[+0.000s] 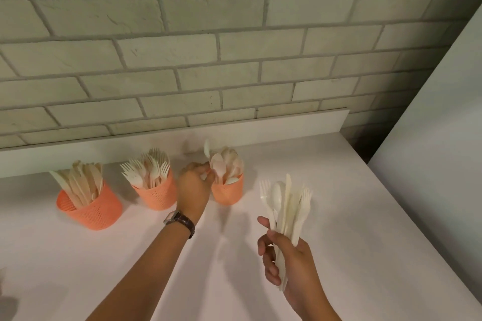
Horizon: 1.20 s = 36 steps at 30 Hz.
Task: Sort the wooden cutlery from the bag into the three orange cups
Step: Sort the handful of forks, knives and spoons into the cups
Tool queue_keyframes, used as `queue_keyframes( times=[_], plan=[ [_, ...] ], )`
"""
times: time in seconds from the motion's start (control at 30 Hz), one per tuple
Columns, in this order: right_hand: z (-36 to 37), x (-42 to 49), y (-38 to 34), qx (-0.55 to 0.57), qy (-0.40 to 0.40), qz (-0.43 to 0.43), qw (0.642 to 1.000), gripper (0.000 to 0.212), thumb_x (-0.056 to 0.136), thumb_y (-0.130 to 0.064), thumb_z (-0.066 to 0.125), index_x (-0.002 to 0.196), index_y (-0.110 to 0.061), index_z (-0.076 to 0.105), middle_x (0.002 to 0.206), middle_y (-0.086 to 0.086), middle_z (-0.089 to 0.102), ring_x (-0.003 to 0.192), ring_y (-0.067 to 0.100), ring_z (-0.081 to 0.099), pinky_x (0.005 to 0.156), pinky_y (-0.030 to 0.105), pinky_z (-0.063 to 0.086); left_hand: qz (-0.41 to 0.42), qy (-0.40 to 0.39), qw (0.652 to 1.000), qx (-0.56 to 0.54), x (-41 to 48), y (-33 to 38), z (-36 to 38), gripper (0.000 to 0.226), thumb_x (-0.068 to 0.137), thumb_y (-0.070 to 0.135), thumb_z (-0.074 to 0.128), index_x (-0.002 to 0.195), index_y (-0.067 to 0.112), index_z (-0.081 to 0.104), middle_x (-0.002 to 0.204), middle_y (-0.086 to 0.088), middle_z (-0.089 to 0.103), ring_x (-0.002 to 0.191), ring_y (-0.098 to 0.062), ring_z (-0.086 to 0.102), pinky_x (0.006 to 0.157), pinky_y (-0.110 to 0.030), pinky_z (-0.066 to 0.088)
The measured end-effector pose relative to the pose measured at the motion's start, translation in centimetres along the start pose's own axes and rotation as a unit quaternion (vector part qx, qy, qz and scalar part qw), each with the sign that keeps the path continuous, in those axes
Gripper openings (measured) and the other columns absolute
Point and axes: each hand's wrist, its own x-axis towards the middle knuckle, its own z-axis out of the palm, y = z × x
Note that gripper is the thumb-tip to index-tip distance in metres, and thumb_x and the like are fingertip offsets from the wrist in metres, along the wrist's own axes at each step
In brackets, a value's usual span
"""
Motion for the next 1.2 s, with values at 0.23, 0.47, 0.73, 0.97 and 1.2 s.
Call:
queue_keyframes(
  times=[0.23,0.47,0.73,0.97,1.2],
  plan=[
    [0.2,-0.1,-0.2,0.069,-0.088,0.021,0.994,0.063,0.057,-0.025,0.060,0.116,-0.001,0.059,0.066,0.015,0.053,0.032,0.013,0.030,0.035,0.015,0.024,-0.021,-0.017,1.000,0.009,-3.0,1.0,-2.1,0.047,0.089,0.015,0.059,0.134,0.008,0.048,0.126,-0.012,0.039,0.104,-0.027,0.051,0.088,-0.012,0.028],
    [2.4,-0.8,0.4,-0.025,-0.132,0.024,0.991,0.038,0.077,-0.021,0.046,0.104,0.000,0.062,0.066,0.016,0.055,0.032,0.020,0.037,0.037,0.019,0.031,-0.103,-0.176,0.946,-0.251,-11.5,4.7,-6.2,0.008,0.083,0.025,0.068,0.084,0.025,0.076,0.085,0.007,0.074,0.076,-0.010,0.061,0.074,-0.014,0.045],
    [6.8,-1.2,2.3,-0.113,-0.187,0.036,0.975,0.031,0.082,-0.022,0.048,0.083,0.005,0.063,0.068,0.021,0.061,0.035,0.025,0.042,0.040,0.025,0.038,-0.150,-0.087,0.941,-0.290,-14.0,3.1,-10.3,0.021,0.075,0.010,0.074,0.059,0.024,0.073,0.059,0.000,0.065,0.051,-0.012,0.044,0.055,-0.014,0.040],
    [8.1,-0.2,3.6,-0.141,-0.155,0.002,0.978,0.030,0.096,-0.010,0.037,0.107,-0.013,0.065,0.069,0.017,0.064,0.041,0.027,0.050,0.044,0.028,0.043,-0.171,0.142,0.932,-0.285,-9.7,-0.7,-16.1,0.014,0.076,0.012,0.074,0.066,0.022,0.071,0.055,0.014,0.066,0.051,-0.003,0.056,0.054,-0.017,0.049],
    [7.8,0.4,3.9,-0.142,-0.111,0.036,0.983,0.027,0.097,-0.011,0.038,0.102,-0.009,0.065,0.055,0.012,0.053,0.030,0.017,0.032,0.039,0.022,0.029,-0.110,0.248,0.953,-0.131,-2.9,-2.9,-14.6,0.008,0.080,0.018,0.070,0.082,0.011,0.074,0.080,0.001,0.072,0.059,0.000,0.058,0.062,0.000,0.037]
  ],
)
